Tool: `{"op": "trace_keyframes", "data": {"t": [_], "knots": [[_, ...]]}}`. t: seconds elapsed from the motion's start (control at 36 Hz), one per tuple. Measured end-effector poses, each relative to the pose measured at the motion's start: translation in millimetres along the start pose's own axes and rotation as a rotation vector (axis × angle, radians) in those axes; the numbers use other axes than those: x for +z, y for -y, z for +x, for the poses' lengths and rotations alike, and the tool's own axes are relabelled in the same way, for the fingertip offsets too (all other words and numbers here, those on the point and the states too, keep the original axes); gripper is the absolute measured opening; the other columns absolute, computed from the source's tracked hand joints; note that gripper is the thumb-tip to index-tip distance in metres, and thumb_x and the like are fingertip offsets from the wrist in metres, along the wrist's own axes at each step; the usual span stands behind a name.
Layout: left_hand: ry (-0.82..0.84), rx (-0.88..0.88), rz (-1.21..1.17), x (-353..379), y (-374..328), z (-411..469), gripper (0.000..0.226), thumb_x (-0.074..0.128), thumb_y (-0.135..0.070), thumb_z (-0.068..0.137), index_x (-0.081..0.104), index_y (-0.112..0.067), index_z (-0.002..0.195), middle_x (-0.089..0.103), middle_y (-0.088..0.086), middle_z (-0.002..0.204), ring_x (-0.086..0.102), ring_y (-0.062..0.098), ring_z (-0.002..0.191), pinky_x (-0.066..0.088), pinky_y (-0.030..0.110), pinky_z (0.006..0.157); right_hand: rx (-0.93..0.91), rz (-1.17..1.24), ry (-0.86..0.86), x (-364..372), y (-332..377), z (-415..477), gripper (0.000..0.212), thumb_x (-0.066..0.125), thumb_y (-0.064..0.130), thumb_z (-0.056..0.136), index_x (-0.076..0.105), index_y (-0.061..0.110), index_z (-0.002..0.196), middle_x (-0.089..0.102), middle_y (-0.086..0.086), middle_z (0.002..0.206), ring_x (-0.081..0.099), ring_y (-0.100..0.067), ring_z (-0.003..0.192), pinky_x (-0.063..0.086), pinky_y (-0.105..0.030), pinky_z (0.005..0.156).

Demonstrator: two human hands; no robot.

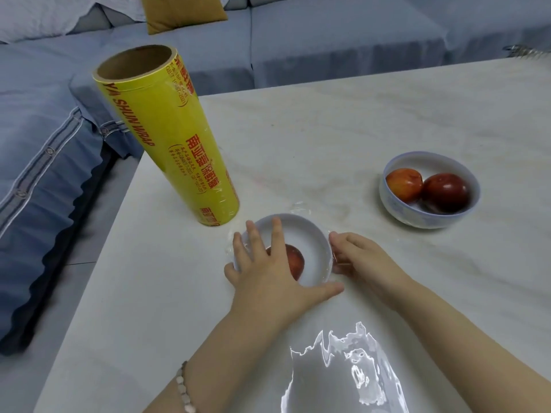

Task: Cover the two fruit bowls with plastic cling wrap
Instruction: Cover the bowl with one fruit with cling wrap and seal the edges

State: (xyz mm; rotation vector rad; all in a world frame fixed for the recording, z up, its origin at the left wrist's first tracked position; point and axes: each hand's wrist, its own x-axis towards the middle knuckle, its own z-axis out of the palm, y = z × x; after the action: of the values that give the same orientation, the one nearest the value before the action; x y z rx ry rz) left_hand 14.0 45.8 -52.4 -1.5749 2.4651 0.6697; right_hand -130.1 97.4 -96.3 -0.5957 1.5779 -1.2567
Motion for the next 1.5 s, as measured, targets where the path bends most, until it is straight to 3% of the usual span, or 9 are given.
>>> {"op": "trace_keyframes", "data": {"t": [0.14,0.31,0.42,0.53,0.67,0.97,1.22,1.42,1.5], "knots": [[0.048,0.080,0.069,-19,26,-5,0.132,0.067,-0.078,0.050,-0.018,-0.037,0.142,-0.016,-0.004,0.155,-0.006,0.025,0.142,0.010,0.040,0.111,0.051,-0.080,0.063,5,15,10,0.028,0.047,0.038,0.093,0.055,0.014,0.082,0.051,-0.006,0.075,0.046,-0.019,0.071,0.042,-0.030,0.069],[0.077,0.397,0.121,-30,36,16,0.139,0.073,-0.073,0.047,-0.021,-0.037,0.143,-0.027,-0.013,0.153,-0.027,0.012,0.141,-0.007,0.042,0.117,-0.068,-0.143,-0.018,13,22,19,0.017,0.050,0.015,0.092,0.055,0.010,0.077,0.053,-0.004,0.069,0.045,-0.015,0.059,0.040,-0.020,0.054],[0.098,0.484,0.154,-23,30,26,0.138,0.071,-0.074,0.048,-0.020,-0.036,0.144,-0.023,-0.014,0.154,-0.024,0.010,0.141,-0.009,0.043,0.117,-0.232,-0.169,-0.183,15,23,17,0.022,0.041,0.018,0.096,0.047,0.016,0.075,0.058,0.000,0.071,0.054,-0.013,0.068,0.042,-0.026,0.073],[0.028,0.466,0.181,-15,29,27,0.136,0.068,-0.078,0.048,-0.017,-0.035,0.145,-0.020,-0.014,0.155,-0.018,0.013,0.143,-0.004,0.040,0.117,-0.341,-0.150,-0.244,22,34,9,0.017,0.037,0.018,0.098,0.041,0.014,0.082,0.046,0.000,0.058,0.045,-0.006,0.047,0.038,-0.014,0.052],[-0.005,0.443,0.164,-13,28,26,0.132,0.066,-0.078,0.051,-0.014,-0.032,0.146,-0.020,-0.013,0.155,-0.017,0.013,0.142,-0.002,0.041,0.115,-0.291,-0.121,-0.330,27,39,16,0.022,0.035,0.024,0.096,0.039,0.023,0.075,0.044,-0.001,0.063,0.041,-0.018,0.057,0.036,-0.033,0.062],[-0.032,0.407,0.177,-10,27,26,0.131,0.061,-0.081,0.052,-0.016,-0.033,0.145,-0.021,-0.015,0.154,-0.017,0.012,0.142,0.003,0.044,0.116,-0.225,-0.257,-0.432,-5,18,27,0.021,0.041,0.026,0.093,0.042,0.027,0.072,0.043,0.000,0.060,0.044,-0.023,0.058,0.032,-0.028,0.059],[-0.052,0.297,0.129,-4,16,20,0.127,0.059,-0.082,0.055,-0.014,-0.032,0.146,-0.018,-0.013,0.155,-0.016,0.015,0.142,0.006,0.045,0.113,-0.121,-0.344,-0.526,9,9,37,0.013,0.042,0.020,0.095,0.047,0.011,0.089,0.053,-0.006,0.089,0.047,-0.022,0.085,0.030,-0.025,0.072],[-0.089,0.110,0.078,6,7,9,0.123,0.050,-0.087,0.056,-0.011,-0.030,0.146,-0.021,-0.006,0.156,-0.017,0.022,0.143,0.010,0.052,0.110,0.011,-0.226,-0.425,-7,9,6,0.048,0.039,0.043,0.094,0.055,0.009,0.064,0.057,-0.007,0.056,0.060,-0.032,0.063,0.050,-0.041,0.077],[-0.063,0.037,0.038,7,1,1,0.126,0.047,-0.089,0.053,-0.012,-0.029,0.146,-0.026,-0.002,0.155,-0.020,0.025,0.142,0.008,0.053,0.110,0.206,-0.014,-0.251,-5,7,-18,0.050,0.046,0.046,0.091,0.061,0.001,0.075,0.055,-0.011,0.064,0.054,-0.023,0.052,0.054,-0.030,0.054]]}}
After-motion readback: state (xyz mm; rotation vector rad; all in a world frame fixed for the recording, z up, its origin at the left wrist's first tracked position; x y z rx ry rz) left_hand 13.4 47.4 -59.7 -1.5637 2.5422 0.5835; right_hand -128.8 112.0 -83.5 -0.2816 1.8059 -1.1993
